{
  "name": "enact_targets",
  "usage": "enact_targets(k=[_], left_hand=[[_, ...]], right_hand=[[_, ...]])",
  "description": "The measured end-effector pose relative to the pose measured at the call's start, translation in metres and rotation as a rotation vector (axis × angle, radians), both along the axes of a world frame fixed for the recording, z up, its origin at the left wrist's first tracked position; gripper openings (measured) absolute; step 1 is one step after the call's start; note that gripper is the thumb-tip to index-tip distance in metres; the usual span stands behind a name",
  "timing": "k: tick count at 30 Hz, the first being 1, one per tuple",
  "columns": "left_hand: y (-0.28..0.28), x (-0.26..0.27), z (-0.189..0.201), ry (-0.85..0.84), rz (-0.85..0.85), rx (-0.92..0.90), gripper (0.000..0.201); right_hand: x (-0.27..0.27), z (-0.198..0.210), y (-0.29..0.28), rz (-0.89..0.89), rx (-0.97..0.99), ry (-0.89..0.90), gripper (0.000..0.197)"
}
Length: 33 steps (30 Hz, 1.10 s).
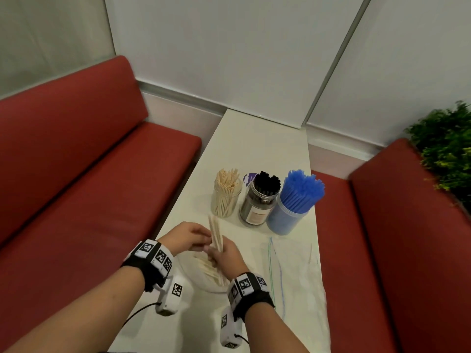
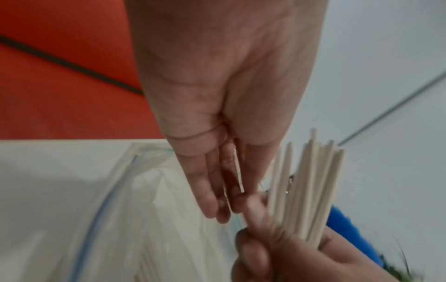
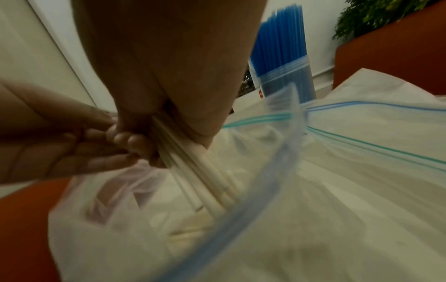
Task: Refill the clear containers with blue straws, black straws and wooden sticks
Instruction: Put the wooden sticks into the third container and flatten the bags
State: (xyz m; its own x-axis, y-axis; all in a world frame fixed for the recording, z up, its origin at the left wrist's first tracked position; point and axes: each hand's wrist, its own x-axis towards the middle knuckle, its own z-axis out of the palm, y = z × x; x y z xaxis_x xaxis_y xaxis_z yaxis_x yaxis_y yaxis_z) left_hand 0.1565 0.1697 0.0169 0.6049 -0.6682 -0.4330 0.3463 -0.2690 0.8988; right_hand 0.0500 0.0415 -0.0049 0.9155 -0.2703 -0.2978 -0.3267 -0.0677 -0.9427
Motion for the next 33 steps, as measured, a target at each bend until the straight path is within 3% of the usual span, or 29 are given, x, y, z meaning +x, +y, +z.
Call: enact_targets(k=[1, 3, 5, 8, 10, 14, 20, 23, 26, 30, 33], left_hand=[[-0.001, 0.0, 0.002, 0.07, 0.062, -0.031, 0.017], [-0.004, 0.001, 0.005, 0.179, 0.121, -0.054, 0.032], [-0.008, -0.002, 0.013, 0.252, 0.081, -0.024, 0.045], [-0.018, -0.009, 0.023, 0.393, -0.026, -0.024, 0.06], [-0.024, -0.012, 0.028, 0.516, -0.008, -0.097, 0.056], [-0.029, -0.012, 0.031, 0.714, 0.123, -0.245, 0.031], [-0.03, -0.007, 0.017, 0.746, 0.125, -0.126, 0.024], [-0.034, -0.005, 0.014, 0.81, 0.057, -0.13, 0.016], [-0.037, -0.005, 0.01, 0.83, -0.013, -0.107, 0.022], [-0.039, -0.007, 0.004, 0.767, -0.01, -0.013, 0.027], [-0.042, -0.009, 0.0, 0.611, 0.004, 0.088, 0.031]], right_hand=[[0.005, 0.005, -0.004, -0.046, 0.018, -0.039, 0.004], [0.015, 0.024, -0.011, -0.137, 0.06, -0.104, 0.025], [0.027, 0.048, -0.014, -0.209, 0.105, -0.173, 0.038], [0.04, 0.08, -0.01, -0.25, 0.165, -0.255, 0.038], [0.045, 0.093, -0.005, -0.243, 0.197, -0.288, 0.036], [0.046, 0.102, -0.001, -0.229, 0.186, -0.335, 0.029], [0.048, 0.108, -0.009, -0.223, 0.198, -0.363, 0.029], [0.048, 0.107, -0.01, -0.194, 0.191, -0.311, 0.031], [0.049, 0.105, -0.017, -0.149, 0.242, -0.314, 0.03], [0.046, 0.097, -0.029, -0.034, 0.156, -0.182, 0.032], [0.042, 0.091, -0.045, 0.106, 0.089, -0.043, 0.027]])
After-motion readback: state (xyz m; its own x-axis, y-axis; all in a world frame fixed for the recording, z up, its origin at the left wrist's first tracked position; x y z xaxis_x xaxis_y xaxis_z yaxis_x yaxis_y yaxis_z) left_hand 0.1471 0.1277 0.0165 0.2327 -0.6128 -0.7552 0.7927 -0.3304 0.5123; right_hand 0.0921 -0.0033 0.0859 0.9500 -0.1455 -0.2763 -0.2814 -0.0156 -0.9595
